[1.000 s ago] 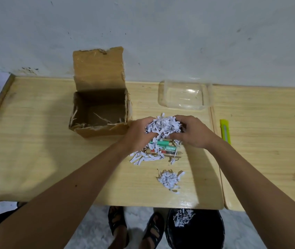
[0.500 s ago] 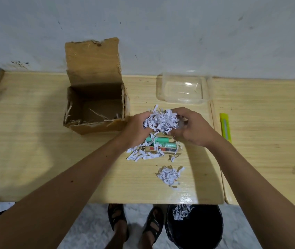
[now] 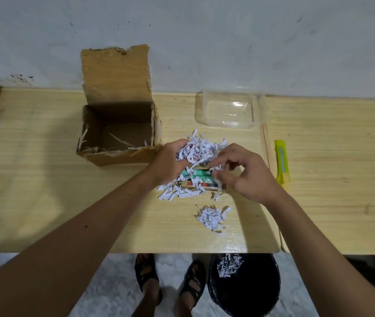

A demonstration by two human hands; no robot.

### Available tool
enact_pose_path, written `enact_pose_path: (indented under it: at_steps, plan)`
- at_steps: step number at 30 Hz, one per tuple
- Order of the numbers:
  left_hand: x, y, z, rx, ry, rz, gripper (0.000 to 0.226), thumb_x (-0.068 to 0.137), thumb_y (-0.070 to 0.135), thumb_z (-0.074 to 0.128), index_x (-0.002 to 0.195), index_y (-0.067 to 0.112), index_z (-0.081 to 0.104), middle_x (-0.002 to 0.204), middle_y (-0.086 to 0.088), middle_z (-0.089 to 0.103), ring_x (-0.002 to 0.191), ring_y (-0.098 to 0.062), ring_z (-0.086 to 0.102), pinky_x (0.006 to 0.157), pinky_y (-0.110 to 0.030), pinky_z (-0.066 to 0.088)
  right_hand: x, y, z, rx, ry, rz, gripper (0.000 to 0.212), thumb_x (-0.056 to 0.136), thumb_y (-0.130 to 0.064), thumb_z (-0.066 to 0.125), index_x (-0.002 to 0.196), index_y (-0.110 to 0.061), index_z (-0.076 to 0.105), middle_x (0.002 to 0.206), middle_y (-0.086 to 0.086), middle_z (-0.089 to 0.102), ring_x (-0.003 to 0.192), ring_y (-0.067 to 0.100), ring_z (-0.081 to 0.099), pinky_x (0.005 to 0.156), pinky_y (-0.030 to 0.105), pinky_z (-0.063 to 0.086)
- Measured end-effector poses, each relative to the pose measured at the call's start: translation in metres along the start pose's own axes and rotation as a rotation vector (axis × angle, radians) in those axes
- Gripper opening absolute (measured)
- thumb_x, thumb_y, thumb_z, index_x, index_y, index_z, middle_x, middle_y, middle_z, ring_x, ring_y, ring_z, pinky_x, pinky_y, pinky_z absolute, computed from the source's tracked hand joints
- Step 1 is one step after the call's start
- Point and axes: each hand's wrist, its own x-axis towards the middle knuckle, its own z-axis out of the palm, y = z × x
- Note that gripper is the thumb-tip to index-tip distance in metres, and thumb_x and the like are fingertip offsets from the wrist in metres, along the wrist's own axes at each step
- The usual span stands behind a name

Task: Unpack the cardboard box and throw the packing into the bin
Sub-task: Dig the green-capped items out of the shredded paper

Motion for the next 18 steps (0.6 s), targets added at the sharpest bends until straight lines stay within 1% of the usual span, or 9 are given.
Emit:
enact_pose_path:
  at_steps: [3,5,6,8,10,12,14,15,18]
  plan:
    - [0.0,0.001,0.0,0.02,-0.01,-0.005,0.045,0.094,-0.008,0.068,0.137,0.004,0.063,0.114,-0.007,0.076,0.089,-0.013,0.072,0.077,-0.023,0.055,-0.007,0.009,0.01,-0.069,-0.061,0.011,0.02,0.079,-0.008,0.088,0.096,-0.018,0.084,0.101,-0.002,0.069,0.082,0.016,0.064,0.076,0.031,0.053]
    - [-0.002,0.001,-0.001,0.015,-0.02,-0.015,0.044,0.094,-0.011,0.066,0.136,0.002,0.062,0.106,-0.004,0.073,0.074,0.006,0.066,0.067,-0.007,0.045,-0.009,0.015,0.015,-0.156,-0.091,-0.019,0.023,0.077,-0.014,0.091,0.098,-0.021,0.084,0.104,-0.007,0.07,0.086,0.01,0.066,0.078,0.029,0.054]
    - [-0.002,0.0,-0.001,0.012,-0.018,-0.011,0.044,0.094,-0.012,0.065,0.136,0.003,0.063,0.105,-0.003,0.072,0.071,0.011,0.065,0.066,-0.005,0.044,-0.009,0.017,0.017,-0.198,-0.093,-0.033,0.026,0.076,-0.017,0.092,0.101,-0.021,0.083,0.106,-0.008,0.069,0.087,0.007,0.066,0.08,0.028,0.054]
    - [-0.003,0.001,-0.001,0.014,-0.003,0.014,0.045,0.093,-0.011,0.067,0.135,0.004,0.064,0.108,-0.002,0.073,0.081,0.007,0.067,0.077,-0.014,0.05,-0.008,0.018,0.018,-0.307,-0.093,-0.062,0.033,0.075,-0.022,0.092,0.105,-0.019,0.081,0.106,-0.008,0.067,0.088,0.007,0.062,0.081,0.03,0.054]
    - [-0.005,0.003,-0.001,0.012,0.007,0.039,0.045,0.093,-0.008,0.069,0.136,0.004,0.064,0.116,-0.002,0.073,0.099,-0.011,0.072,0.092,-0.027,0.056,-0.007,0.016,0.017,-0.417,-0.105,-0.085,0.037,0.074,-0.028,0.091,0.107,-0.019,0.077,0.104,-0.006,0.067,0.09,0.014,0.061,0.08,0.034,0.053]
    - [-0.006,0.005,-0.001,0.021,0.008,0.04,0.047,0.094,-0.007,0.068,0.14,0.003,0.062,0.121,-0.002,0.072,0.103,-0.01,0.072,0.094,-0.02,0.055,-0.007,0.014,0.016,-0.517,-0.128,-0.1,0.042,0.075,-0.036,0.09,0.11,-0.019,0.076,0.103,-0.004,0.068,0.092,0.02,0.061,0.078,0.033,0.051]
    - [-0.005,0.004,-0.001,0.029,0.001,0.029,0.048,0.095,-0.009,0.066,0.142,0.001,0.06,0.121,-0.002,0.069,0.086,0.007,0.069,0.08,-0.005,0.049,-0.008,0.014,0.015,-0.637,-0.181,-0.1,0.048,0.075,-0.044,0.088,0.114,-0.019,0.076,0.103,-0.001,0.07,0.089,0.019,0.055,0.077,0.029,0.041]
    - [-0.005,0.004,0.0,0.026,0.004,0.03,0.047,0.096,-0.009,0.066,0.142,0.0,0.059,0.122,-0.003,0.069,0.086,0.007,0.068,0.08,-0.004,0.049,-0.009,0.013,0.014,-0.673,-0.208,-0.087,0.05,0.075,-0.046,0.087,0.115,-0.018,0.076,0.102,0.0,0.07,0.088,0.017,0.052,0.077,0.027,0.035]
    - [-0.004,0.002,0.001,0.002,0.015,0.043,0.047,0.096,-0.007,0.066,0.141,0.003,0.061,0.125,-0.004,0.072,0.107,-0.016,0.069,0.097,-0.03,0.056,-0.014,0.016,0.014,-0.624,-0.21,-0.008,0.054,0.072,-0.062,0.084,0.108,-0.021,0.076,0.096,-0.002,0.065,0.088,0.018,0.055,0.077,0.026,0.036]
